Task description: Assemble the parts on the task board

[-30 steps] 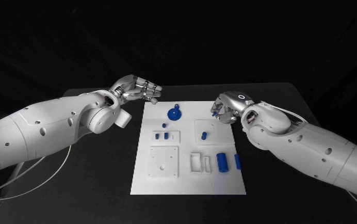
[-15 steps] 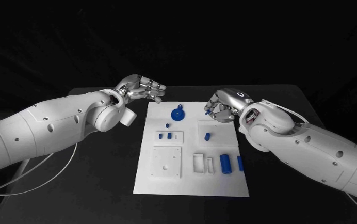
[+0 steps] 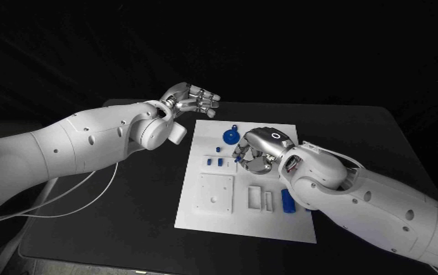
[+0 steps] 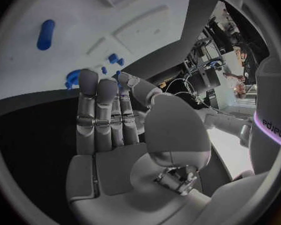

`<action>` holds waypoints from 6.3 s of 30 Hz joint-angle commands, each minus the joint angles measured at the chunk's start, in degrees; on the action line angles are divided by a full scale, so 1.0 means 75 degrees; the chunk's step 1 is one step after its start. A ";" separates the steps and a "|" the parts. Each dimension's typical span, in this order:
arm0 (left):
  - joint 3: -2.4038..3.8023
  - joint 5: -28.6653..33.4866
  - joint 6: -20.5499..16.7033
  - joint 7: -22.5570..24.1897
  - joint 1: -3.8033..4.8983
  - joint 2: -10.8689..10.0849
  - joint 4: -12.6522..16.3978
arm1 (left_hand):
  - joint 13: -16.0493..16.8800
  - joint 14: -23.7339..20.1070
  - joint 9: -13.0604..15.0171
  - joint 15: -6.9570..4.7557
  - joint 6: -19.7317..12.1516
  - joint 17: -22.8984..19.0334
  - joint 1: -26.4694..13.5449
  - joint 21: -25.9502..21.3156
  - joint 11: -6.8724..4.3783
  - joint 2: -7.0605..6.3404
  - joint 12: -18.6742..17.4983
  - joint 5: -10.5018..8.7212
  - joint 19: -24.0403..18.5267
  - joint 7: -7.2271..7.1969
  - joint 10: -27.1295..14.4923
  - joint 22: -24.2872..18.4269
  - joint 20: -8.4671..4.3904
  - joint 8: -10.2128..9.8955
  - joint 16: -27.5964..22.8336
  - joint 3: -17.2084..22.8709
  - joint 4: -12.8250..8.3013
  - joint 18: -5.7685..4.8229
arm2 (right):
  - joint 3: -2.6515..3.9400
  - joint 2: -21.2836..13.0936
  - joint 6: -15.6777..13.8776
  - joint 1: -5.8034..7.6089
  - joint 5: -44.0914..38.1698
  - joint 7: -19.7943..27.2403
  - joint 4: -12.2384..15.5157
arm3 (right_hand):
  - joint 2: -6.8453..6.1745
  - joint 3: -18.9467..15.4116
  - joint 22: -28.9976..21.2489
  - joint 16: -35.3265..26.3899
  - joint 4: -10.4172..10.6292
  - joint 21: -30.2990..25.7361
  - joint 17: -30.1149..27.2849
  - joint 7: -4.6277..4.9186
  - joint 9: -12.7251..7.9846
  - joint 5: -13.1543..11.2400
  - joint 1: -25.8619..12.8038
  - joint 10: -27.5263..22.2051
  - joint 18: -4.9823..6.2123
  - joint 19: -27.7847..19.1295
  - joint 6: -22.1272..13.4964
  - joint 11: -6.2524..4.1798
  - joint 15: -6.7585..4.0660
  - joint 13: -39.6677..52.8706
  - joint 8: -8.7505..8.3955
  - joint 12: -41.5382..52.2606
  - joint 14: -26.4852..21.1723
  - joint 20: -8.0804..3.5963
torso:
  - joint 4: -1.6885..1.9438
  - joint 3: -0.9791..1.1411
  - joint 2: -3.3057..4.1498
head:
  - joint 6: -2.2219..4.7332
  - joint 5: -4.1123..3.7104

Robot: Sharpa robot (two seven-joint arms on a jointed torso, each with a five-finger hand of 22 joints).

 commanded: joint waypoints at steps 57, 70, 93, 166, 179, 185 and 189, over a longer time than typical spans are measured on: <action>0.0003 0.0481 -0.0282 -0.0097 0.0015 0.0188 -0.0087 | -0.0010 0.0001 0.0003 0.0030 -0.0073 -0.0013 -0.0134 -0.0029 0.0032 -0.0041 -0.0046 0.0054 -0.0051 0.0010 -0.0078 -0.0156 0.0019 0.0030 -0.0066 0.0140 0.0116 0.0009 | -0.0782 0.0792 0.0639 -0.0270 -0.1299 -0.0733 -0.0461 | 0.0064 0.0004 0.0332 0.0117 -0.0005 0.0013 -0.0144 0.0007 0.0018 0.0032 -0.0042 0.0077 0.0122 0.0193 0.0030 -0.0045 -0.0049 0.0013 0.0029 0.0024 0.0005 -0.0064 | -0.0001 -0.0001 -0.0005 | -0.0438 0.0745; 0.0003 0.0480 -0.0214 -0.0138 0.0015 0.0192 -0.0079 | -0.0010 -0.0003 0.0003 0.0032 -0.0083 -0.0014 -0.0135 -0.0031 0.0035 -0.0045 -0.0046 0.0049 -0.0054 0.0012 -0.0085 -0.0183 0.0021 0.0029 -0.0069 0.0146 0.0127 0.0008 | -0.0963 0.0871 0.0849 -0.0270 -0.1306 -0.0706 -0.0565 | 0.0073 0.0002 0.0360 0.0124 -0.0001 -0.0038 -0.0162 0.0009 0.0018 0.0018 -0.0046 0.0072 0.0121 0.0191 0.0026 -0.0044 -0.0047 0.0012 0.0028 0.0024 0.0000 -0.0062 | 0.0000 0.0001 0.0001 | -0.0475 0.0766; 0.0003 0.0475 -0.0109 -0.0209 0.0016 0.0170 -0.0078 | -0.0009 -0.0017 0.0003 0.0047 -0.0108 -0.0017 -0.0157 -0.0037 0.0042 -0.0055 -0.0044 -0.0042 -0.0042 0.0013 -0.0114 -0.0353 0.0040 0.0031 -0.0084 0.0121 0.0213 0.0010 | -0.1059 0.0700 0.0032 -0.0267 -0.0841 -0.0626 -0.0553 | -0.0481 -0.1092 -0.0111 -0.0199 0.0047 -0.0731 -0.0556 0.0209 -0.0069 -0.0177 0.0035 -0.2180 0.0389 0.0199 -0.1727 0.0544 0.0337 -0.0018 0.0022 0.0035 -0.0050 0.0325 | -0.0003 0.0007 -0.0005 | -0.0471 0.0722; -0.0002 0.0480 0.0130 -0.0320 0.0013 0.0104 -0.0202 | -0.0009 -0.0012 0.0004 0.0048 -0.0115 0.0006 -0.0107 -0.0017 0.0039 -0.0058 -0.0045 -0.0163 0.0051 0.0005 -0.0117 -0.0892 0.0035 0.0033 -0.0063 0.0007 0.0373 -0.0018 | 0.0250 -0.0689 0.1612 -0.0141 -0.0422 -0.0864 -0.0299 | 0.0091 -0.1006 -0.0937 0.0074 0.0483 -0.0681 -0.1131 0.0270 -0.0063 -0.1620 0.0113 -0.1318 0.0162 0.0296 -0.1279 0.0325 0.0287 -0.0026 0.0026 0.0008 -0.0013 0.0266 | -0.0015 0.0008 -0.0005 | -0.0165 0.0085; -0.0003 0.0480 0.0168 -0.0364 0.0013 0.0087 -0.0199 | -0.0009 -0.0025 0.0003 0.0055 -0.0130 0.0004 -0.0125 -0.0024 0.0044 -0.0051 -0.0045 -0.0160 0.0043 0.0008 -0.0131 -0.0895 0.0041 0.0030 -0.0067 0.0009 0.0388 -0.0017 | 0.0246 -0.0673 0.1141 -0.0155 -0.0727 -0.0815 -0.0282 | 0.0308 0.0062 -0.0668 0.0110 0.0212 -0.0430 -0.1029 0.0156 -0.0022 -0.1614 0.0297 -0.0437 0.0098 0.0237 -0.0439 0.0108 0.0140 -0.0012 0.0038 0.0014 -0.0004 0.0119 | -0.0010 0.0008 -0.0006 | -0.0185 0.0077; -0.0003 0.0480 0.0177 -0.0368 0.0013 0.0091 -0.0200 | -0.0009 -0.0022 0.0004 0.0053 -0.0136 0.0004 -0.0114 -0.0022 0.0044 -0.0050 -0.0044 -0.0160 0.0046 0.0010 -0.0131 -0.0900 0.0041 0.0032 -0.0066 0.0016 0.0385 -0.0013 | 0.0246 -0.0675 0.0838 -0.0168 -0.0838 -0.0838 -0.0269 | 0.0256 0.0269 -0.0525 0.0108 0.0205 -0.0349 -0.0967 0.0108 -0.0024 -0.1619 0.0238 -0.0270 0.0059 0.0220 -0.0287 0.0054 0.0088 -0.0008 0.0028 0.0019 0.0011 0.0052 | -0.0013 0.0003 -0.0010 | -0.0201 0.0077; -0.0004 0.0480 0.0182 -0.0369 0.0013 0.0099 -0.0224 | -0.0009 -0.0022 0.0004 0.0053 -0.0136 0.0004 -0.0114 -0.0022 0.0044 -0.0050 -0.0044 -0.0160 0.0046 0.0010 -0.0131 -0.0900 0.0041 0.0032 -0.0066 0.0016 0.0385 -0.0013 | 0.0247 -0.0705 0.0782 -0.0171 -0.0825 -0.0825 -0.0257 | 0.0238 0.0287 -0.0487 0.0110 0.0204 -0.0334 -0.0949 0.0097 -0.0022 -0.1616 0.0219 -0.0226 0.0050 0.0219 -0.0246 0.0043 0.0083 -0.0007 0.0027 0.0019 0.0017 0.0047 | -0.0015 0.0004 -0.0012 | -0.0195 0.0070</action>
